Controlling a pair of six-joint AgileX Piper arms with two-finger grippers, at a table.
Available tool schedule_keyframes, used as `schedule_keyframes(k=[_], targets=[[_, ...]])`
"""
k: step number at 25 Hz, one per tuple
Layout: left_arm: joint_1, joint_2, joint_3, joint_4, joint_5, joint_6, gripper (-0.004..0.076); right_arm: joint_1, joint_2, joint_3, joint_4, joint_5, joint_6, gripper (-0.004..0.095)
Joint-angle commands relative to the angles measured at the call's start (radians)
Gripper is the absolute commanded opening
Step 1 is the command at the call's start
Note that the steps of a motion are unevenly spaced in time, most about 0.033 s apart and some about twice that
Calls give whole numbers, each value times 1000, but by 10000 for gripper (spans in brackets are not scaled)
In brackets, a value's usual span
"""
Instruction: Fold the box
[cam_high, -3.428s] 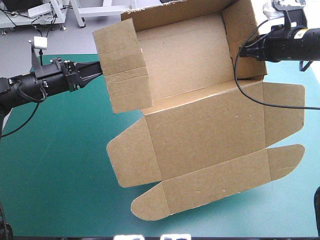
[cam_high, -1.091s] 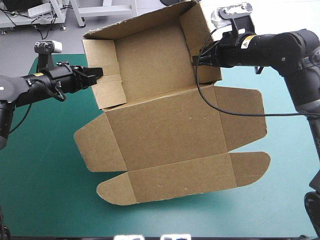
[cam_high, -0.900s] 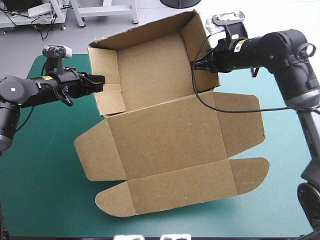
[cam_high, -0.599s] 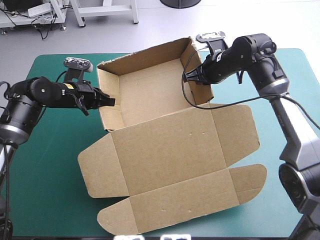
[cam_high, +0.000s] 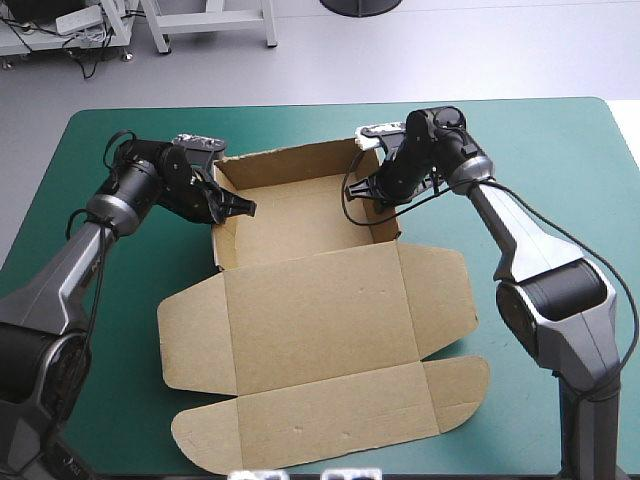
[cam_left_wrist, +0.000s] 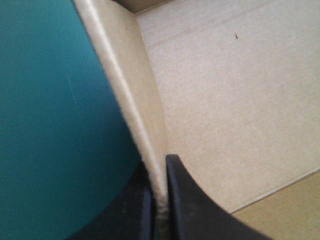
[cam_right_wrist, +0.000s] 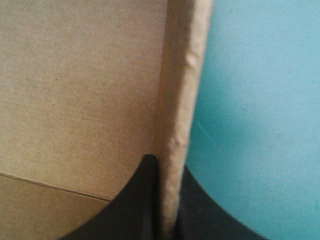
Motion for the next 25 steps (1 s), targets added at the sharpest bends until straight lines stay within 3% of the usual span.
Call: schedule_keyframes(k=[1,6,10,14,15,17,21,25], targets=[[-11,1,-39,-11,-56,-1,-10,5,-4,-22,14,25,-19,1],[-11,80,-41,39,-70,6,-9,5,57,-22,5,5,-95,2],[-11,86,-41,89,-45,6,4,7,55,-25,-86,6,-112,53],[-11,86,-54,117,-28,6,102,7,55,-25,-117,25,-131,242],[-11,86,-77,117,-13,6,160,7,55,-30,-115,25,-131,319],[-11,86,-100,117,2,6,221,7,55,-36,-115,23,-131,369],[-11,86,-150,110,5,-20,342,7,53,-72,-117,24,-139,379],[-11,86,-202,108,32,-131,379,7,51,-142,-113,25,-141,379]])
